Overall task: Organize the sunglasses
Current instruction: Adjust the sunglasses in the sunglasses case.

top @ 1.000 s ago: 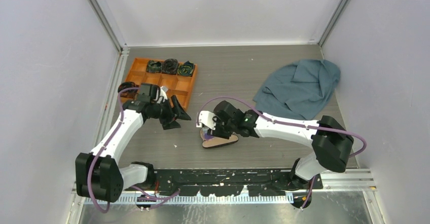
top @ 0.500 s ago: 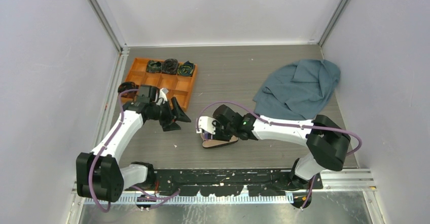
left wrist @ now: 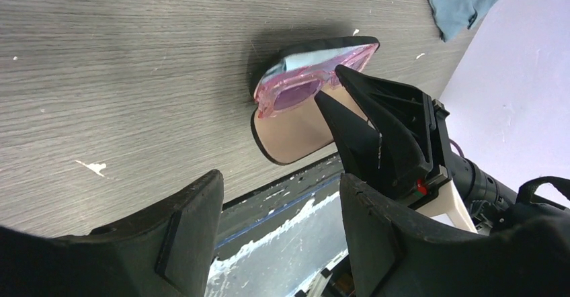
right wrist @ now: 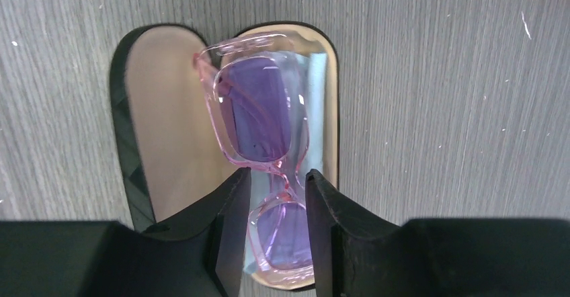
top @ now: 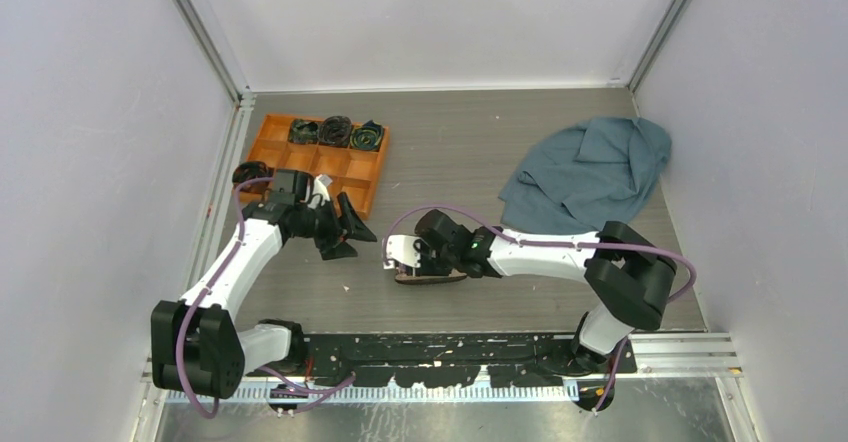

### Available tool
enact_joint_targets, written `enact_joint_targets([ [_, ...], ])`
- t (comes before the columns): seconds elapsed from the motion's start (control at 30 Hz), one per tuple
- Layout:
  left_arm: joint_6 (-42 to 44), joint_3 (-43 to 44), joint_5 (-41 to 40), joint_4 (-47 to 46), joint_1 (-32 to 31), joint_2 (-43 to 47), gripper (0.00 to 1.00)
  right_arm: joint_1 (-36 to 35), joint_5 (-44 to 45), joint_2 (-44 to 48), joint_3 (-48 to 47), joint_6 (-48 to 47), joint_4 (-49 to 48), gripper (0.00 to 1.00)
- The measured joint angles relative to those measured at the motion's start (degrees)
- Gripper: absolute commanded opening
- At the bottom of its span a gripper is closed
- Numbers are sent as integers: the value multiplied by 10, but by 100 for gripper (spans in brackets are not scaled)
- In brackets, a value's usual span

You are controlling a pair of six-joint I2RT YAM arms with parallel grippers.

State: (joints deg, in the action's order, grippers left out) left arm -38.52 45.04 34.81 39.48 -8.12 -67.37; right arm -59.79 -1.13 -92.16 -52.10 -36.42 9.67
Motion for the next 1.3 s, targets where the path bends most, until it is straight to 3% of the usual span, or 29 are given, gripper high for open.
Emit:
enact_joint_targets([
  [0.2, 0, -3, 10, -6, 3, -10, 65, -1, 4, -13, 0, -11, -15, 32],
  [0.4, 0, -4, 18, -8, 3, -28, 65, -1, 5, -23, 0, -14, -21, 29],
  [0.87, -1, -16, 28, -22, 4, -37, 65, 0, 18, -21, 14, 5, -56, 5],
  [1.3, -3, -18, 28, -28, 4, -37, 65, 0, 77, -3, 45, 28, -94, 1],
])
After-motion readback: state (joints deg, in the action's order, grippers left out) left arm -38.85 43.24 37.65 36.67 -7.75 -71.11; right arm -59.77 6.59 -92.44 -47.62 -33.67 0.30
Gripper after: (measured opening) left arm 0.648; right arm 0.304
